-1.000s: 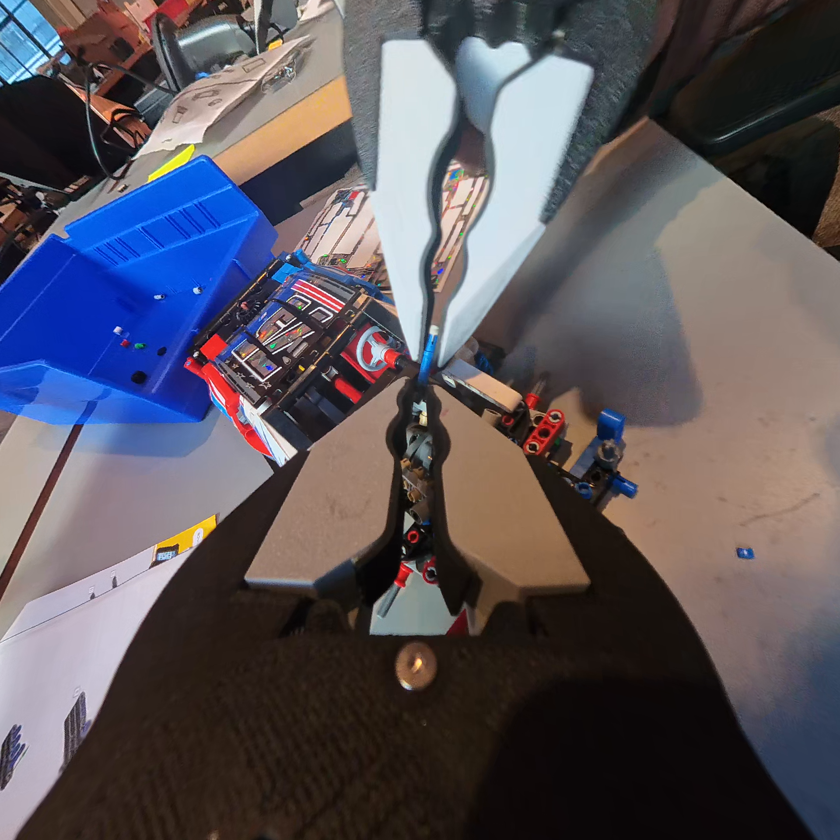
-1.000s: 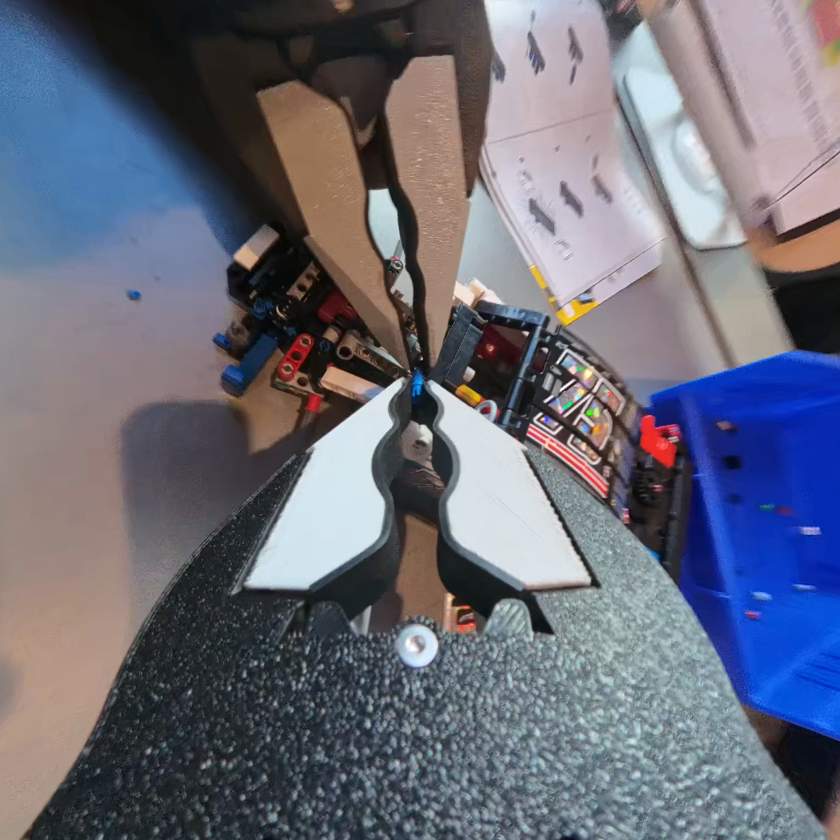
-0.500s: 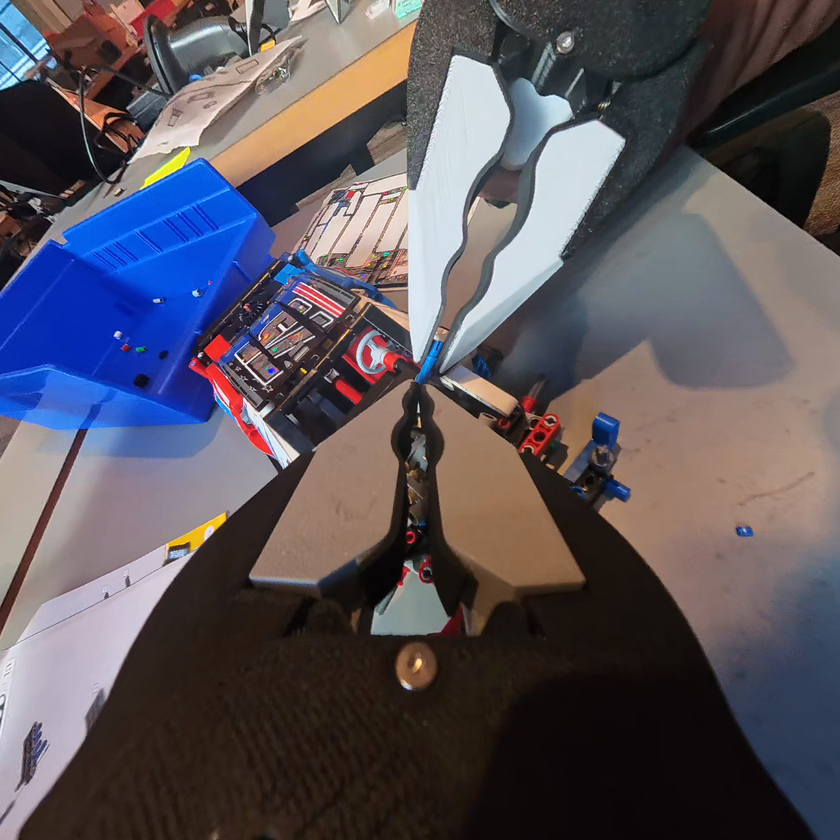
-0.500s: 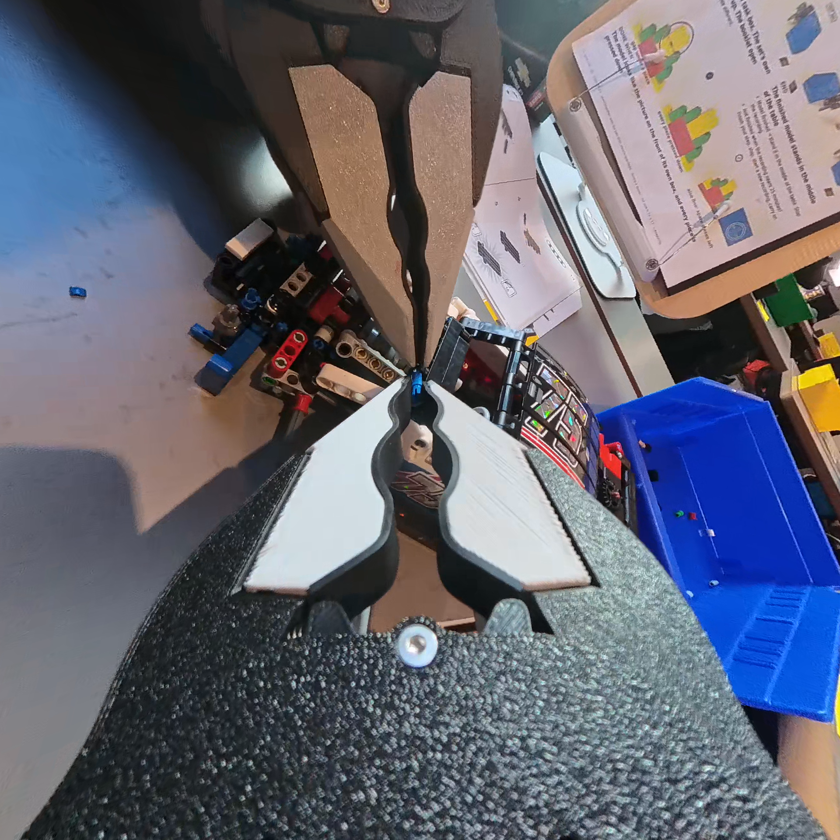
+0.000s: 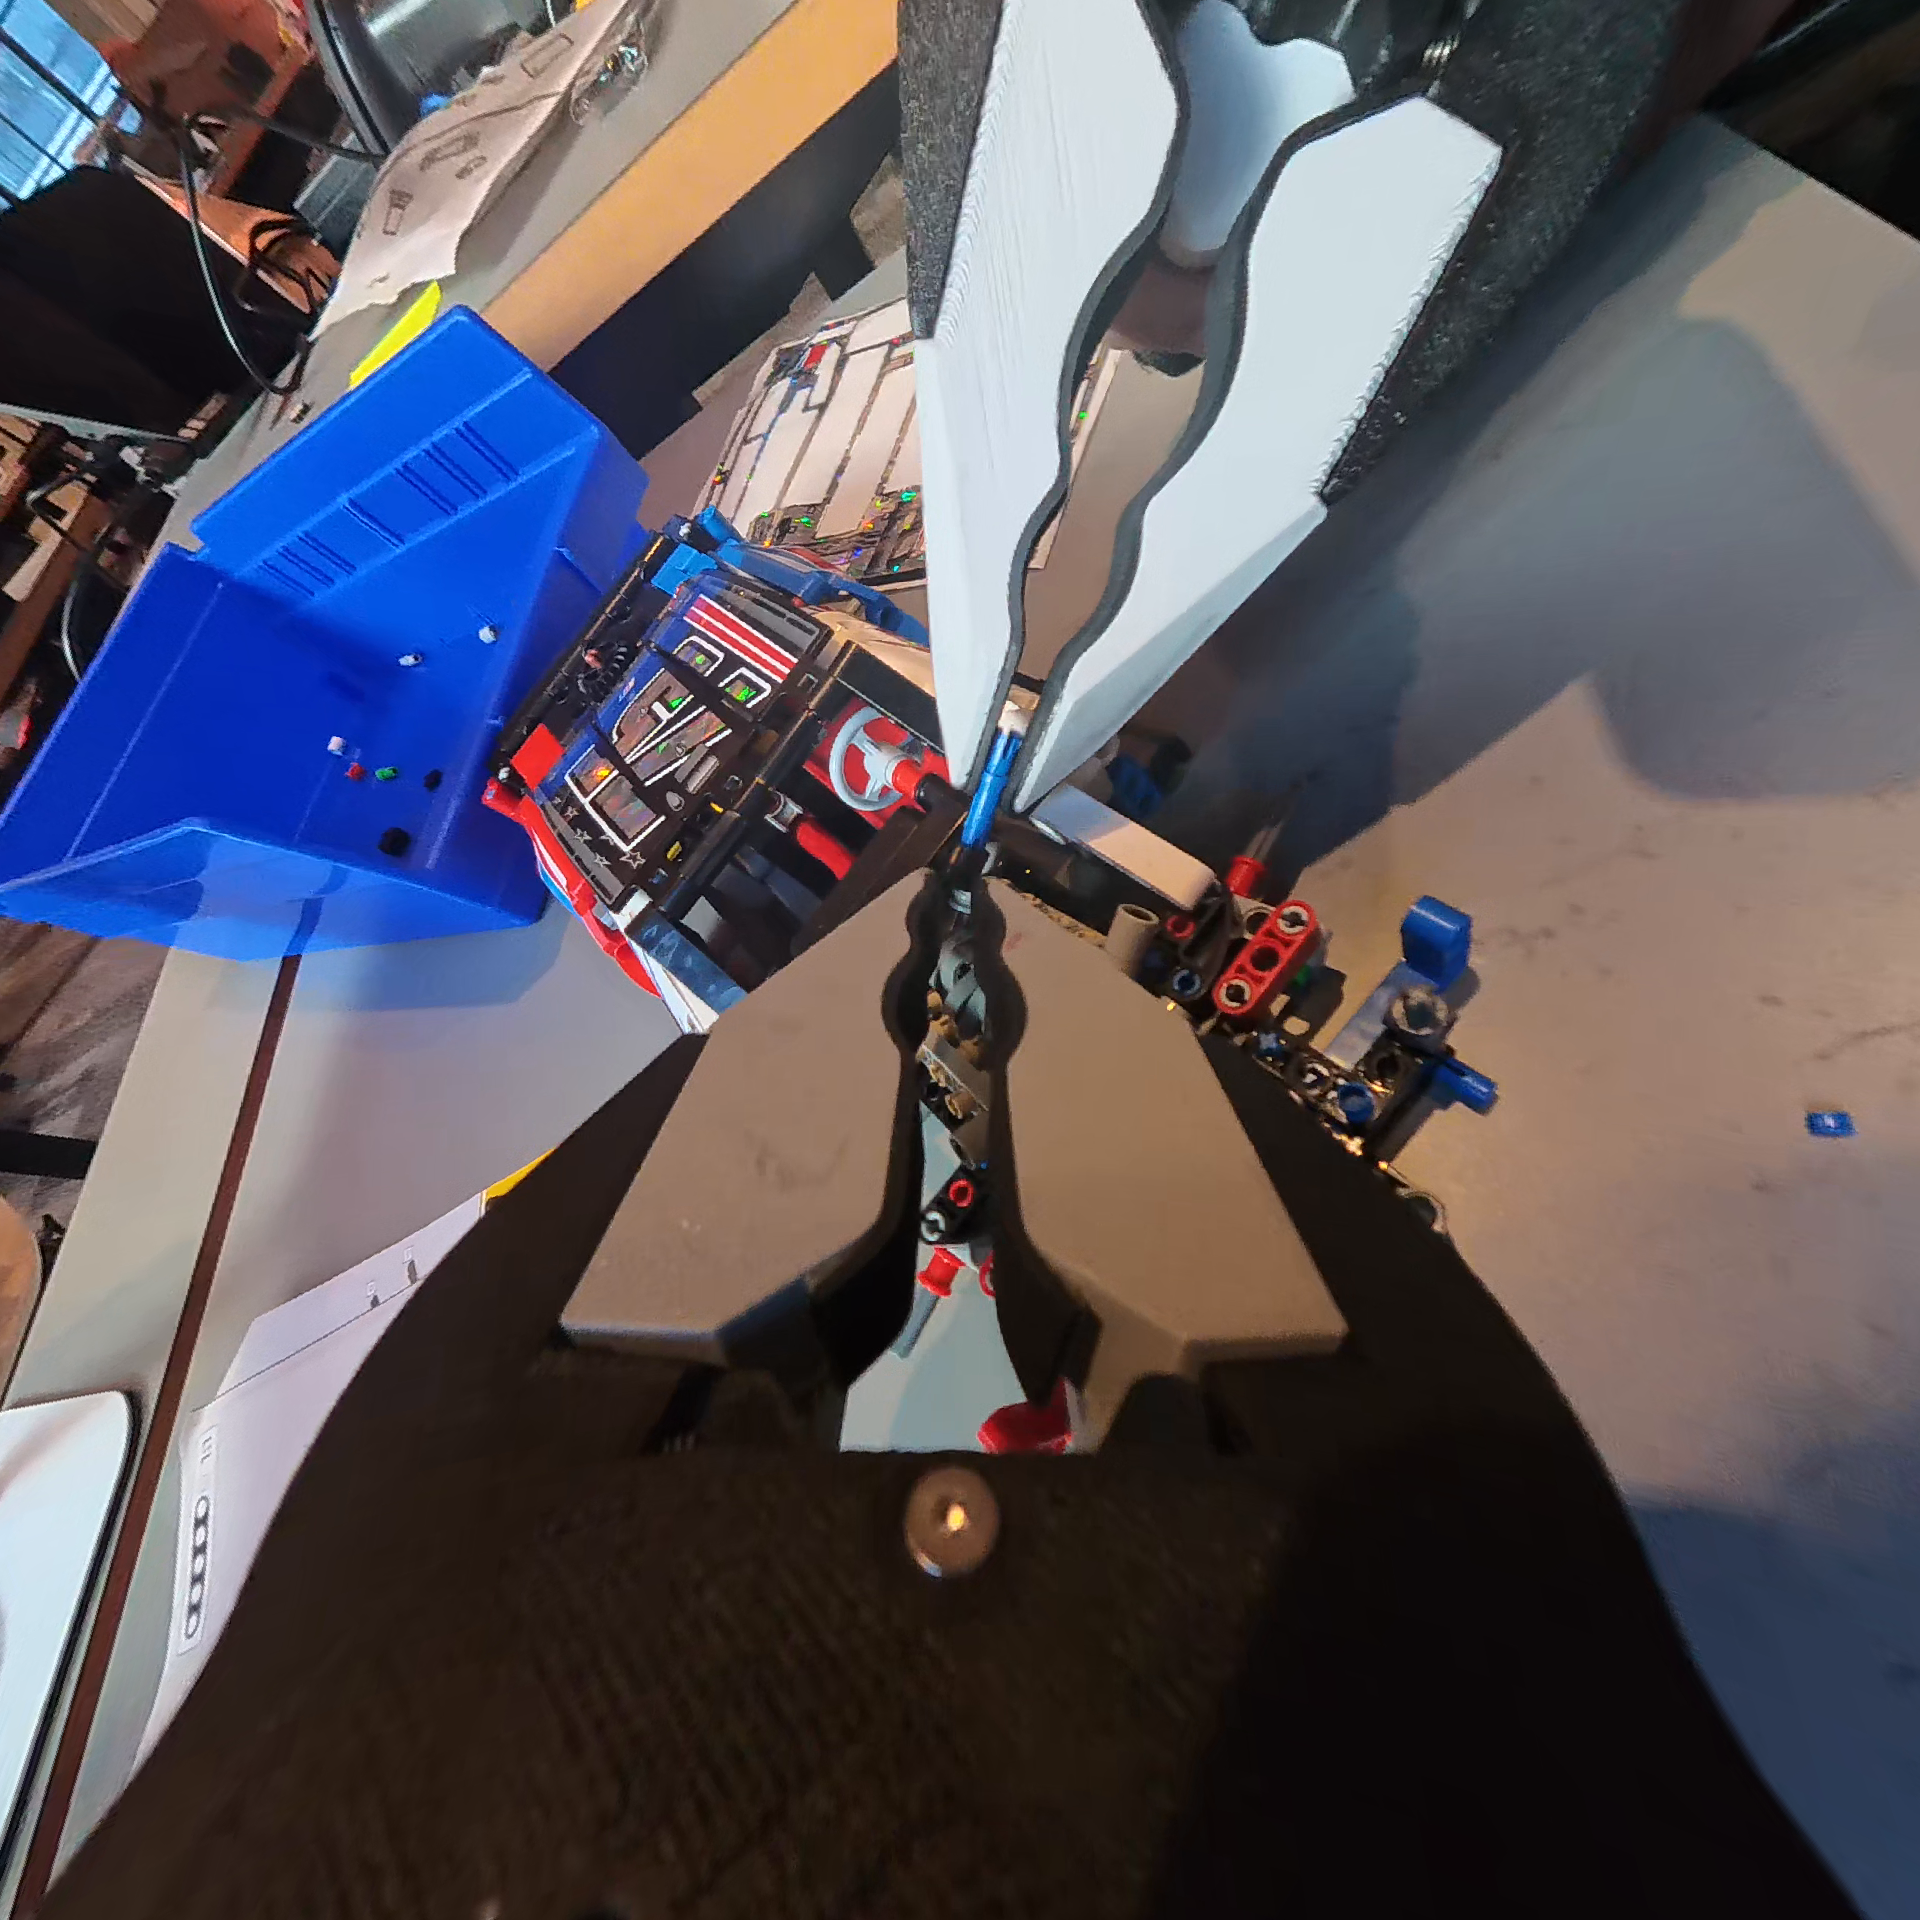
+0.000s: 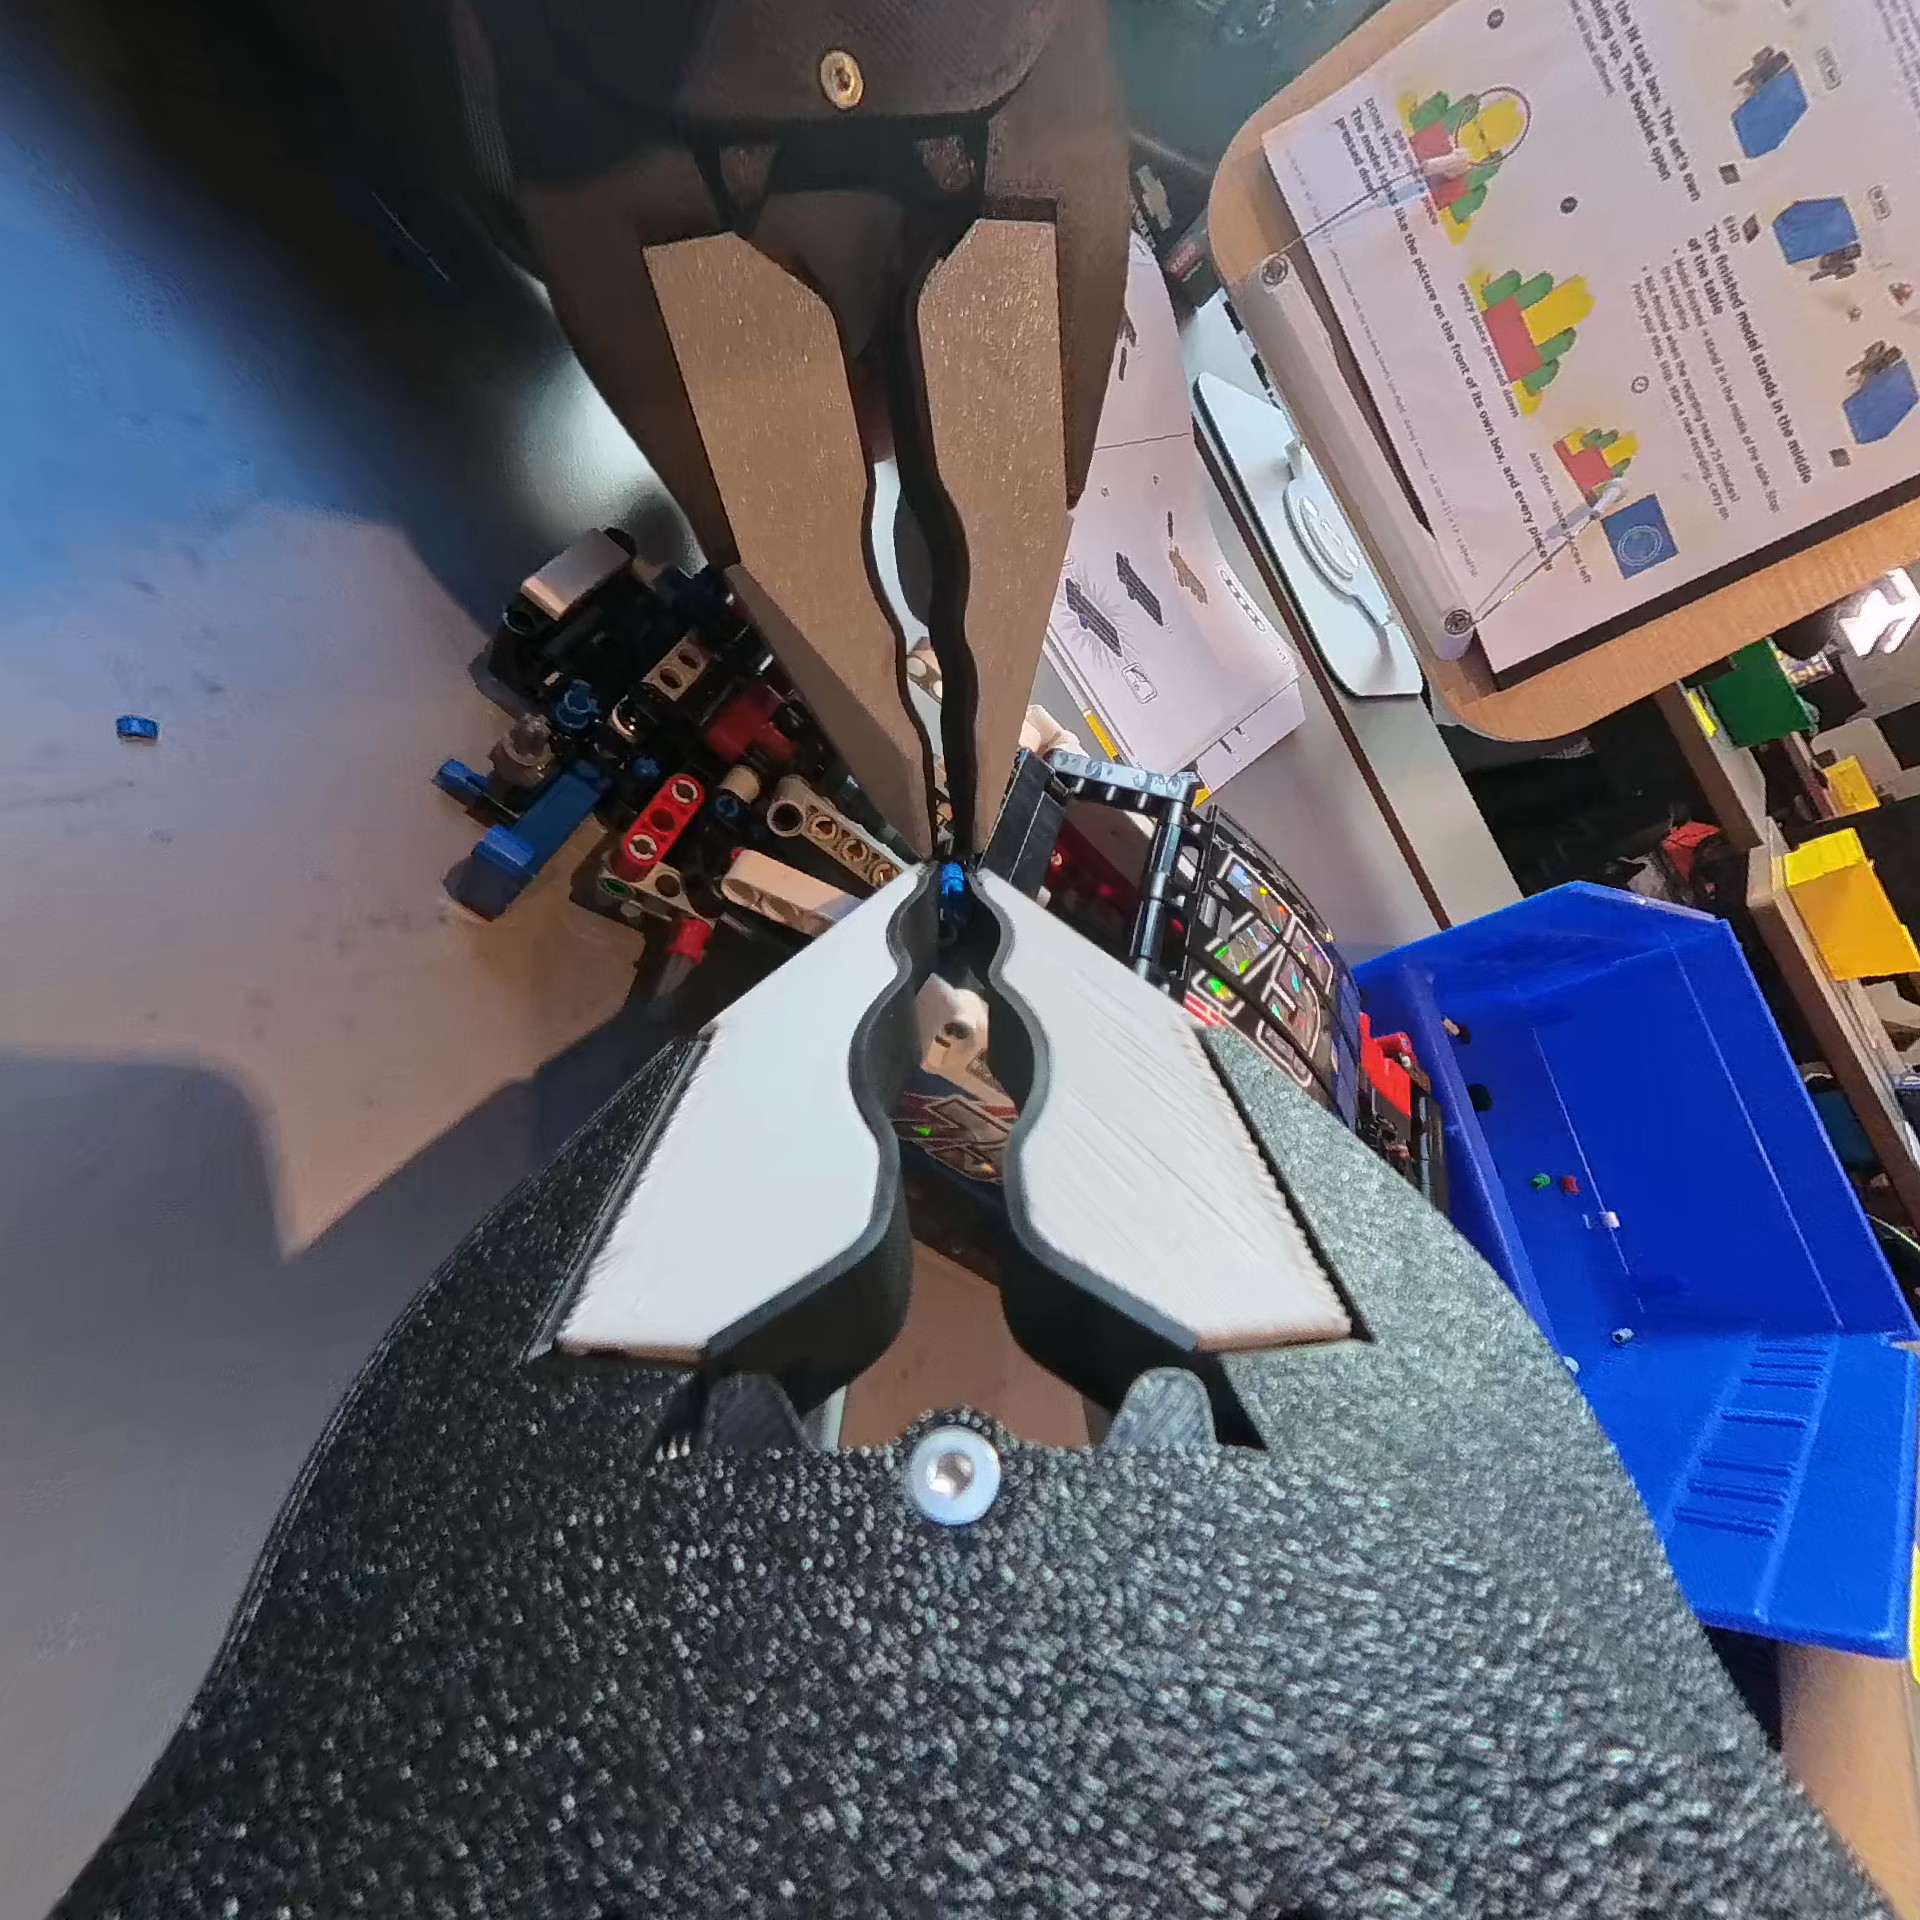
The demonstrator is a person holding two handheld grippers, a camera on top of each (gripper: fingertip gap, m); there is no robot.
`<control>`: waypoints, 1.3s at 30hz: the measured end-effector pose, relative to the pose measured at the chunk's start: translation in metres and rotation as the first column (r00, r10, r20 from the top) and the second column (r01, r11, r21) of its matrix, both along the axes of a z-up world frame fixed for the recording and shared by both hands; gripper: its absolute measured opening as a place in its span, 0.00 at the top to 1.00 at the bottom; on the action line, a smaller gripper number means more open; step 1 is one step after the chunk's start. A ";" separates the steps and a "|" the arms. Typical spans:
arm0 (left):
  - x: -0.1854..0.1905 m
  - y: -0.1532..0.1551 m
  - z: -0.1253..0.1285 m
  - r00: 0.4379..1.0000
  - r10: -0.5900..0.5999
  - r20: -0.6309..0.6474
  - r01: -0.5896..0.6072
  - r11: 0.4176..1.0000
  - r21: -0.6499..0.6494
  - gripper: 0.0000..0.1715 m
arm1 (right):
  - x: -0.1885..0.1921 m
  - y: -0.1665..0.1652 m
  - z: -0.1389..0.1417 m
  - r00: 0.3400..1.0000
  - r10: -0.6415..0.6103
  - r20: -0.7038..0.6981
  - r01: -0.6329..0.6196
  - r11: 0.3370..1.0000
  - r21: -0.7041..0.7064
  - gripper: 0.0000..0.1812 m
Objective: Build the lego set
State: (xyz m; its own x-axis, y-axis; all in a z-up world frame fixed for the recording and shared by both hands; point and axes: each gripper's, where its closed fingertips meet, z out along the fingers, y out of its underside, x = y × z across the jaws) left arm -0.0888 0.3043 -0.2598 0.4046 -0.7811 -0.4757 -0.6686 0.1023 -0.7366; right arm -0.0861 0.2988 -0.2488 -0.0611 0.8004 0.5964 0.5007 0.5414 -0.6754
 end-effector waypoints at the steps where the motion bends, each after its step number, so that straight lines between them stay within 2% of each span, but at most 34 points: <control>1: 0.000 0.001 0.000 1.000 0.003 -0.001 -0.003 1.000 0.006 0.99 | 0.000 0.000 0.000 1.000 -0.001 0.000 0.001 1.000 0.000 0.98; 8: -0.001 0.002 0.000 0.999 0.013 0.041 -0.012 0.999 -0.034 0.99 | -0.005 0.000 0.003 1.000 -0.002 -0.007 0.002 1.000 -0.022 0.98; 15: -0.004 0.002 0.001 0.993 -0.004 0.118 0.014 0.997 -0.080 0.99 | 0.000 0.004 -0.002 0.999 -0.030 -0.038 0.019 0.966 -0.256 0.98; 21: -0.003 0.001 0.002 0.998 -0.021 0.065 0.023 1.000 -0.020 0.97 | 0.002 0.005 -0.007 1.000 -0.027 -0.015 0.023 0.979 -0.202 0.97; 25: -0.006 0.000 0.007 0.994 -0.030 0.106 0.037 0.997 -0.063 0.90 | 0.001 0.004 -0.005 1.000 -0.020 -0.016 0.016 0.979 -0.203 0.98; 27: -0.006 0.000 0.006 0.995 -0.034 0.097 0.041 0.997 -0.070 0.90 | 0.001 0.004 -0.005 1.000 -0.021 -0.014 0.018 0.980 -0.199 0.97; 30: -0.002 0.003 0.004 0.999 -0.041 0.036 0.041 0.999 -0.011 0.93 | 0.000 0.004 -0.005 1.000 -0.029 -0.009 0.026 0.979 -0.204 0.97; 39: 0.000 0.003 0.003 0.994 -0.041 -0.097 0.051 0.994 0.101 0.96 | 0.001 0.005 -0.004 0.999 -0.043 0.014 0.044 0.986 -0.163 0.98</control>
